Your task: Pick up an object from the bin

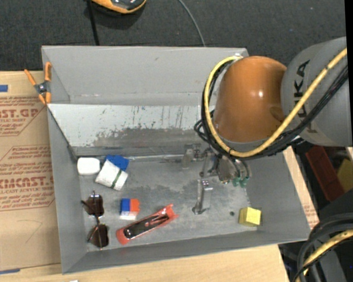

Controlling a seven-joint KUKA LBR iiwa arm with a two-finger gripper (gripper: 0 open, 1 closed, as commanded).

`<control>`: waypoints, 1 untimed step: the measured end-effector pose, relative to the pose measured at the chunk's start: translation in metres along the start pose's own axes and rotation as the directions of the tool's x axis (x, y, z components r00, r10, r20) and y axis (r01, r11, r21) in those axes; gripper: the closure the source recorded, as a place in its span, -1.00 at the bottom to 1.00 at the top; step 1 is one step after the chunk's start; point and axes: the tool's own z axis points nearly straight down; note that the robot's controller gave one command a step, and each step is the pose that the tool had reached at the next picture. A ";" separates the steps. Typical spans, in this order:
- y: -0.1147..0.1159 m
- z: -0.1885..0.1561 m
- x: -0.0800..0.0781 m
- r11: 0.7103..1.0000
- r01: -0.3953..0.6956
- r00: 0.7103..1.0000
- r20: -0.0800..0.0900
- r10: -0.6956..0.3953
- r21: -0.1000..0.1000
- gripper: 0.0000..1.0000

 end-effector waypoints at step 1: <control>0.000 -0.004 -0.001 1.000 -0.001 1.000 0.008 0.001 -0.001 -1.00</control>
Offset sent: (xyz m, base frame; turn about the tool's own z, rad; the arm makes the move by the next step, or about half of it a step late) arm -0.0218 0.0698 -0.0499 -0.0906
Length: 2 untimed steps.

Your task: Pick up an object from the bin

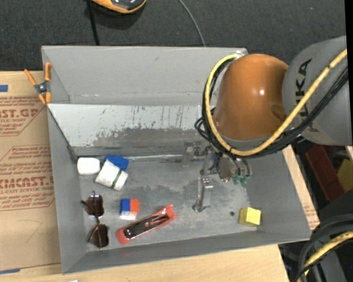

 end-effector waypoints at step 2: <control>0.060 0.050 0.002 0.984 0.179 0.984 0.000 -0.179 -0.002 -1.00</control>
Offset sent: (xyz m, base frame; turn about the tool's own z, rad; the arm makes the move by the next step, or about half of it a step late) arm 0.0031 0.0604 -0.0539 -0.1866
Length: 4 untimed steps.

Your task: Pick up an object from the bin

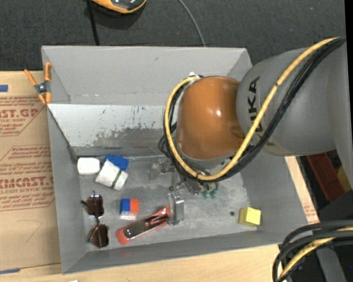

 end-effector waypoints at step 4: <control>0.010 0.109 0.020 0.986 0.166 0.986 0.005 -0.166 0.001 1.00</control>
Offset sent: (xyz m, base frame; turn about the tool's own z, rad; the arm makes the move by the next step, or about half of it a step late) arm 0.0061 0.0026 -0.0914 -0.0479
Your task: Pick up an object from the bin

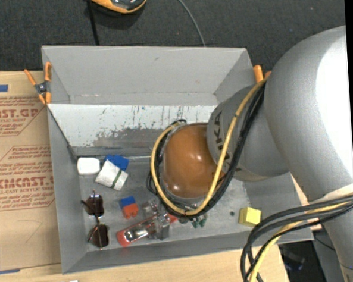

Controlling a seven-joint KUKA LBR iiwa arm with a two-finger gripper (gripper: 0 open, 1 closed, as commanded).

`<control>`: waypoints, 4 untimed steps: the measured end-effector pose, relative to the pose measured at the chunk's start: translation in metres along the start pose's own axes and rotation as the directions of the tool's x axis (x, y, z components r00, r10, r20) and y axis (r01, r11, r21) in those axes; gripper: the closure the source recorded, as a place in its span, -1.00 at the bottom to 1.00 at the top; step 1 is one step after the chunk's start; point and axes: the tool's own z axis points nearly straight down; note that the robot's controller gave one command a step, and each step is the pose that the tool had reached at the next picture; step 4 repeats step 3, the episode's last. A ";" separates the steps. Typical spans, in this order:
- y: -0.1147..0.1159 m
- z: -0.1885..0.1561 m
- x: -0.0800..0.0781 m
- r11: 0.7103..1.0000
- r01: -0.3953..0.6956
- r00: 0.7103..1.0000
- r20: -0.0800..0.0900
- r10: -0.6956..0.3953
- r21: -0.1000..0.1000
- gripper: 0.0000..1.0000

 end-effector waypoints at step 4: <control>-0.002 -0.208 -0.036 1.000 0.014 1.000 0.000 -0.014 0.000 1.00</control>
Offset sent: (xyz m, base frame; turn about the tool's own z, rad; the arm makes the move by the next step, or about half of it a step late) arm 0.0379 0.0003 0.0004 -0.0324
